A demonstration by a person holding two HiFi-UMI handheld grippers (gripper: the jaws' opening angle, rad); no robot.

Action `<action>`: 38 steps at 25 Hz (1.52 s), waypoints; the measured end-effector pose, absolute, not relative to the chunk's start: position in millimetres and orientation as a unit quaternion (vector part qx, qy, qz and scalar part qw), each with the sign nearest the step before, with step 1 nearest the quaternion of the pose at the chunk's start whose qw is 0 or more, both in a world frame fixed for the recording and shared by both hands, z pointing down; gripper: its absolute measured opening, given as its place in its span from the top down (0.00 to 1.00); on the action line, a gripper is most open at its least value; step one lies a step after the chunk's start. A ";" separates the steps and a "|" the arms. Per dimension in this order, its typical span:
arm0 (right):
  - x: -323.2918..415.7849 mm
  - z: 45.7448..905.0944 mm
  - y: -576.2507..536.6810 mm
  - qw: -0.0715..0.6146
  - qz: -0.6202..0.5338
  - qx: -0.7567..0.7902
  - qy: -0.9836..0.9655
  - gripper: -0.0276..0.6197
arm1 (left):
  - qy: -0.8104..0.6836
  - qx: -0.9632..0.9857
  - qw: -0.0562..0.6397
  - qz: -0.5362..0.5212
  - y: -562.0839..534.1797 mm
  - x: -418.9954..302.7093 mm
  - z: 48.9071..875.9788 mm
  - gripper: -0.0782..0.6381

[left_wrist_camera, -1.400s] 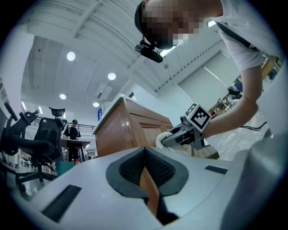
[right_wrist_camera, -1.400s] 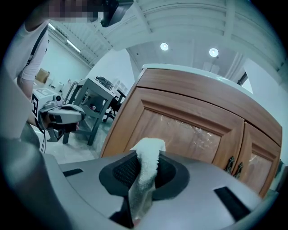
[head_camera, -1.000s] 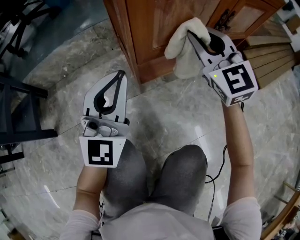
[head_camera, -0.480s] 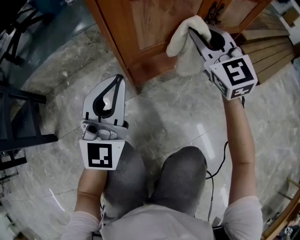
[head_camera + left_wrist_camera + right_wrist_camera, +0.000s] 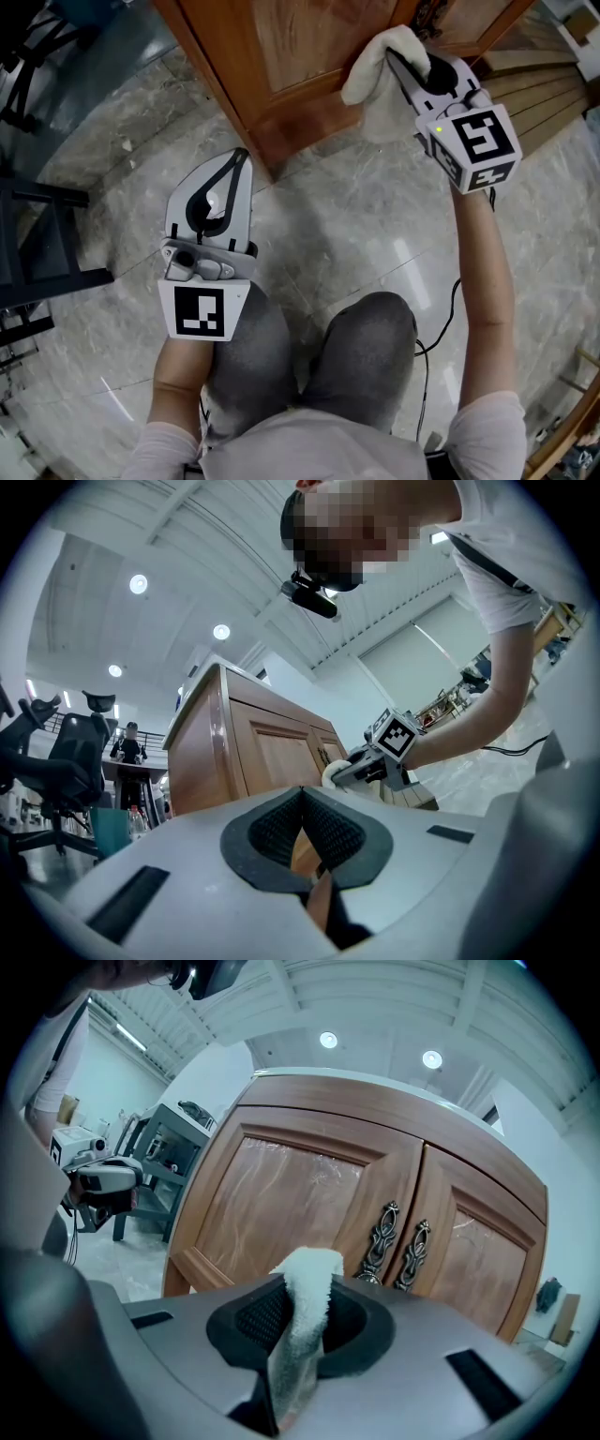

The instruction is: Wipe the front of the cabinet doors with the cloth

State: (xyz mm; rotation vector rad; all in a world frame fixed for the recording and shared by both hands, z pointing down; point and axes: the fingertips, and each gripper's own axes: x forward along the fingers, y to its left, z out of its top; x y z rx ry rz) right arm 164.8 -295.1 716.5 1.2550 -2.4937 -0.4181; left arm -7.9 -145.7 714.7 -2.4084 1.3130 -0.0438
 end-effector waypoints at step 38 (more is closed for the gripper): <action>157.7 676.4 -286.7 0.149 -0.031 0.459 -0.875 0.84 | 0.370 -0.922 0.106 -0.030 -181.3 46.0 624.5 0.87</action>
